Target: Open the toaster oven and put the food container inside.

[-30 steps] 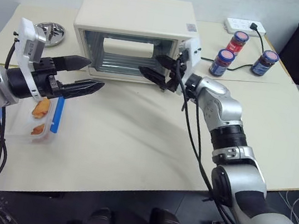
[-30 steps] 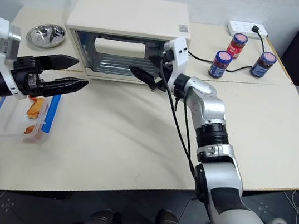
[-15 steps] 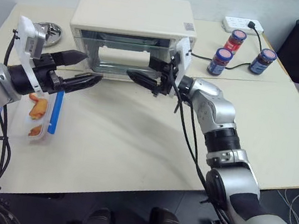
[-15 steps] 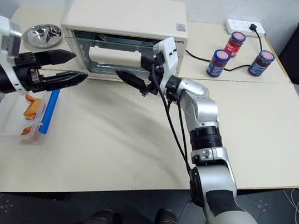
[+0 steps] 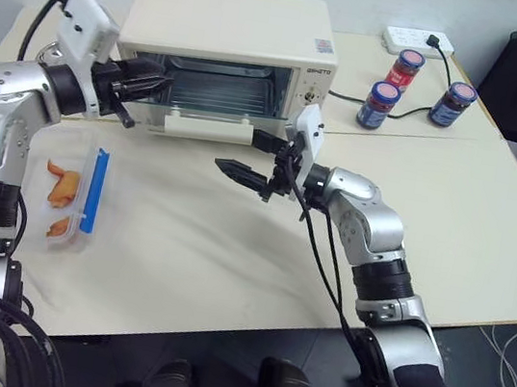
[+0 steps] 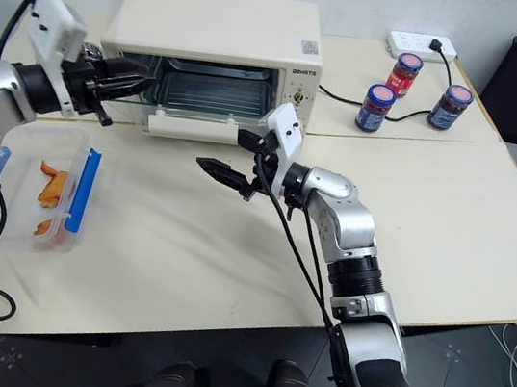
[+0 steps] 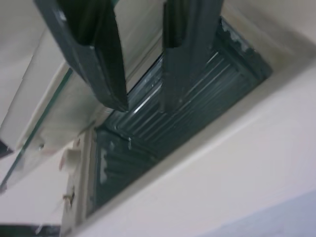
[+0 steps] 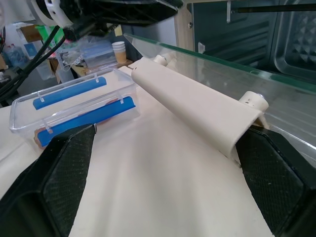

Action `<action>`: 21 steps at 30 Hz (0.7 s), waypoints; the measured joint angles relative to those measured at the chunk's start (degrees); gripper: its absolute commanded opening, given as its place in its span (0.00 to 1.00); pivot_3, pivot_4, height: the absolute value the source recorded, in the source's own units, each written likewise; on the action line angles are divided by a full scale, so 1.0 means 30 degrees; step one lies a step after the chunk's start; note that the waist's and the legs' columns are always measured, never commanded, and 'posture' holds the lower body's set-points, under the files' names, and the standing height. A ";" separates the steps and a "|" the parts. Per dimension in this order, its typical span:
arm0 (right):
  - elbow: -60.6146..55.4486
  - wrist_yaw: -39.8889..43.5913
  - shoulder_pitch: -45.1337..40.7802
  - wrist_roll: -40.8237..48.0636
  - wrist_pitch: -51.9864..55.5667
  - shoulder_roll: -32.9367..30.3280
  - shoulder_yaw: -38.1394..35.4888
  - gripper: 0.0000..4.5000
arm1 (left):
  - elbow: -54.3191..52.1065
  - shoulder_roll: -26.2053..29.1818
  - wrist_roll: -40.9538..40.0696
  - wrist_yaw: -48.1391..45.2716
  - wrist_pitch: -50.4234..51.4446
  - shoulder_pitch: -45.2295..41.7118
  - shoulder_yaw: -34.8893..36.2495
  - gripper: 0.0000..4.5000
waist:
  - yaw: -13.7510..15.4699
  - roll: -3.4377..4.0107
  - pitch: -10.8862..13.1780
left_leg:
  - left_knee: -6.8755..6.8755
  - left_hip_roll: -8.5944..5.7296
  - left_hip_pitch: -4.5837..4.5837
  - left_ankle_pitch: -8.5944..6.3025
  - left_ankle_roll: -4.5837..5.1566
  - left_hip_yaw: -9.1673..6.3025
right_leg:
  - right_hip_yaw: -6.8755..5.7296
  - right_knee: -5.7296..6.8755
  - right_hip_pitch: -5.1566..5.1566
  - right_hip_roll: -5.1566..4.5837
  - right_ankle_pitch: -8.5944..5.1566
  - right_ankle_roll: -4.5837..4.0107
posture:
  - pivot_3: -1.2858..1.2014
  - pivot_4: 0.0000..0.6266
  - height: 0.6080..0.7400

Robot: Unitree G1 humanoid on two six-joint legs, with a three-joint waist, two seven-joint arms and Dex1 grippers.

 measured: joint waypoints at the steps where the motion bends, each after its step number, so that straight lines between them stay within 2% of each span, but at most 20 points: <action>1: -0.0141 -0.0109 0.0089 0.0000 0.0092 0.0004 0.0018 1.00 | 0.0321 -0.0146 0.0343 -0.0282 -0.0322 -0.0305 -0.0269 0.01 | 0.0010 0.0000 0.0000 | 0.0002 0.0002 0.0000 0.0000 0.0000 -0.0003 | 0.0000 0.0003 0.0000 -0.0001 0.0000 0.0000 | 0.52 0.24 1.00; 7: -0.0766 -0.0554 0.0625 0.0002 0.0281 0.0160 0.0093 1.00 | 0.1304 -0.0326 0.2051 -0.1299 -0.1249 -0.1456 -0.1346 0.01 | -0.0015 0.0000 0.0000 | 0.0006 0.0002 0.0001 0.0001 0.0000 0.0000 | 0.0001 0.0007 0.0000 -0.0002 0.0000 0.0001 | 0.52 0.24 1.00; 12: -0.2040 -0.1302 0.1451 -0.0030 0.0705 -0.0123 0.0088 1.00 | 0.0924 -0.0337 0.2452 -0.2378 -0.0933 -0.1428 -0.1750 0.01 | 0.0027 0.0000 0.0000 | 0.0007 0.0003 -0.0004 0.0001 0.0000 -0.0009 | 0.0000 0.0009 -0.0002 -0.0006 -0.0001 0.0001 | 0.52 0.24 1.00; 21: -0.8521 -0.1417 0.6078 0.1170 0.3978 -0.4747 -0.1148 1.00 | -0.3990 -0.0236 0.2718 -0.2932 0.0952 0.1978 -0.2314 0.01 | 0.0693 -0.0002 0.0000 | 0.0092 0.0001 -0.0036 0.0002 0.0008 -0.0024 | 0.0005 0.0022 0.0004 -0.0020 0.0000 0.0001 | 0.52 0.24 1.00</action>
